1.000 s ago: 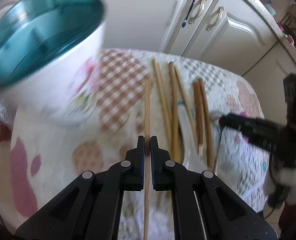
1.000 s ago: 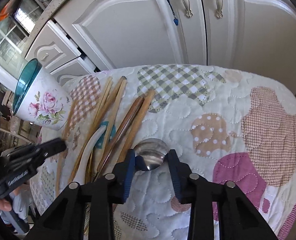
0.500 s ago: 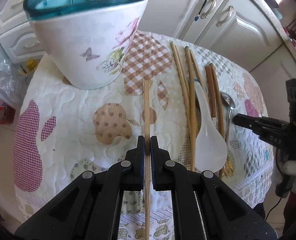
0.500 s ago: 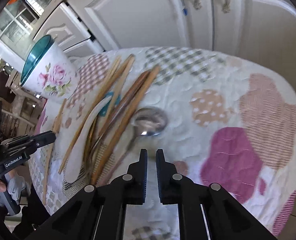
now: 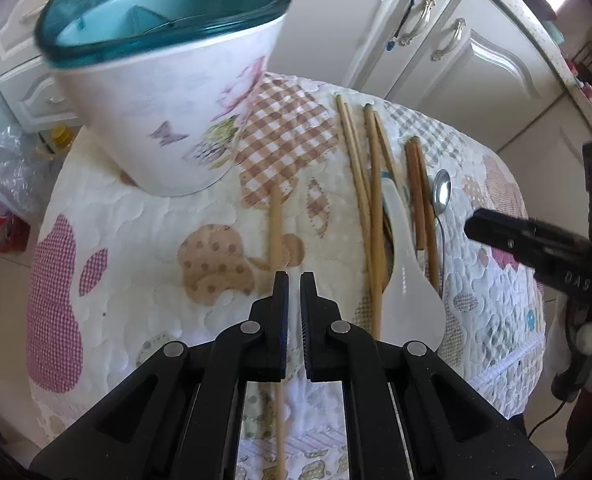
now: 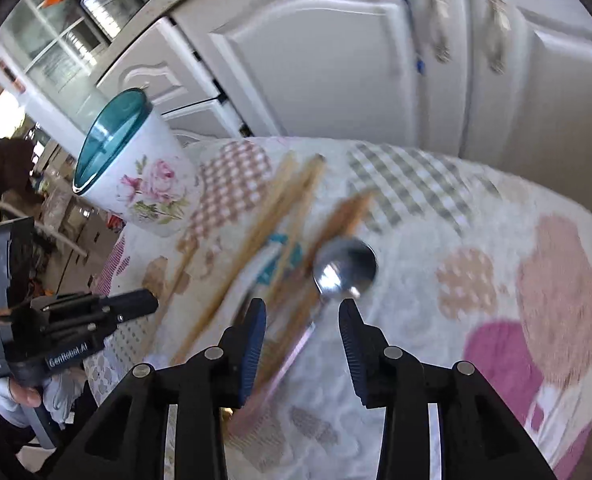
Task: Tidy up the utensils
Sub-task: 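Lift the wooden chopstick upright with the left tool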
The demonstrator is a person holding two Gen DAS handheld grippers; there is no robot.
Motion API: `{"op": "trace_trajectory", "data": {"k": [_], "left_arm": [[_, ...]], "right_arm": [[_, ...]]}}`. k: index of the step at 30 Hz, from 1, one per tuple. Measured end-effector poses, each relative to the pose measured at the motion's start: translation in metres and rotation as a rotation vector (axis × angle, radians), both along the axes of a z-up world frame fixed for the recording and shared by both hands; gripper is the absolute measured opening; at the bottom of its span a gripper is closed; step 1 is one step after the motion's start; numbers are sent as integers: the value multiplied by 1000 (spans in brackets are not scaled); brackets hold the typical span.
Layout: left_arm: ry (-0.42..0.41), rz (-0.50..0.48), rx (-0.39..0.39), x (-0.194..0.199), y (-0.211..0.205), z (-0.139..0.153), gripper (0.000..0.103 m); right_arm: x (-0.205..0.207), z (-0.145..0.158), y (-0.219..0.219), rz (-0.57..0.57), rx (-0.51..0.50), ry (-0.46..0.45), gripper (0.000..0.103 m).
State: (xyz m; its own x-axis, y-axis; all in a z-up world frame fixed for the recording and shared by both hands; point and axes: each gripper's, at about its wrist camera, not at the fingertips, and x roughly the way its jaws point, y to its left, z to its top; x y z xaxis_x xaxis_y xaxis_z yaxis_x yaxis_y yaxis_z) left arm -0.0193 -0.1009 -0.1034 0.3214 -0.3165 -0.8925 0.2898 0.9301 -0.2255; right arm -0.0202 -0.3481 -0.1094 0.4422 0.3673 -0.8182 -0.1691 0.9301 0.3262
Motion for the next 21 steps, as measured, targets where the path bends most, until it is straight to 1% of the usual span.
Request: {"op": "trace_trajectory", "data": {"k": [2,4,7,10,11,13,14,16,17,18,21], "left_arm": [[-2,2,4,2,-1,0,4],[-3,13,9,4,0,0,4],[-12,33,19,8,3,0,4],[-9,25,34,15,4,-1,7],[-5,23,38,17,4,-2,12],[5,25,37,22,2,-3,14],[6,24,34,24,1,-4,14],[13,19,41,28,-4,-7,14],[20,17,44,30,-6,-8,14],[26,13,46,32,-9,-11,14],[18,4,74,36,-15,-14,14]], "right_arm": [[-4,-4,-7,-15,-9,3,36],[3,-8,-10,-40,-23,2,36],[16,-10,-19,-50,-20,-30,36],[36,-17,-16,5,-61,-25,36],[42,-19,-15,28,-61,-29,36],[52,-24,-15,60,-34,-30,36],[54,-24,-18,62,-7,-34,27],[57,-26,-24,69,61,-8,14],[56,-26,-27,71,84,1,11],[54,-26,-28,83,98,4,9],[42,-23,-29,107,83,11,6]]}}
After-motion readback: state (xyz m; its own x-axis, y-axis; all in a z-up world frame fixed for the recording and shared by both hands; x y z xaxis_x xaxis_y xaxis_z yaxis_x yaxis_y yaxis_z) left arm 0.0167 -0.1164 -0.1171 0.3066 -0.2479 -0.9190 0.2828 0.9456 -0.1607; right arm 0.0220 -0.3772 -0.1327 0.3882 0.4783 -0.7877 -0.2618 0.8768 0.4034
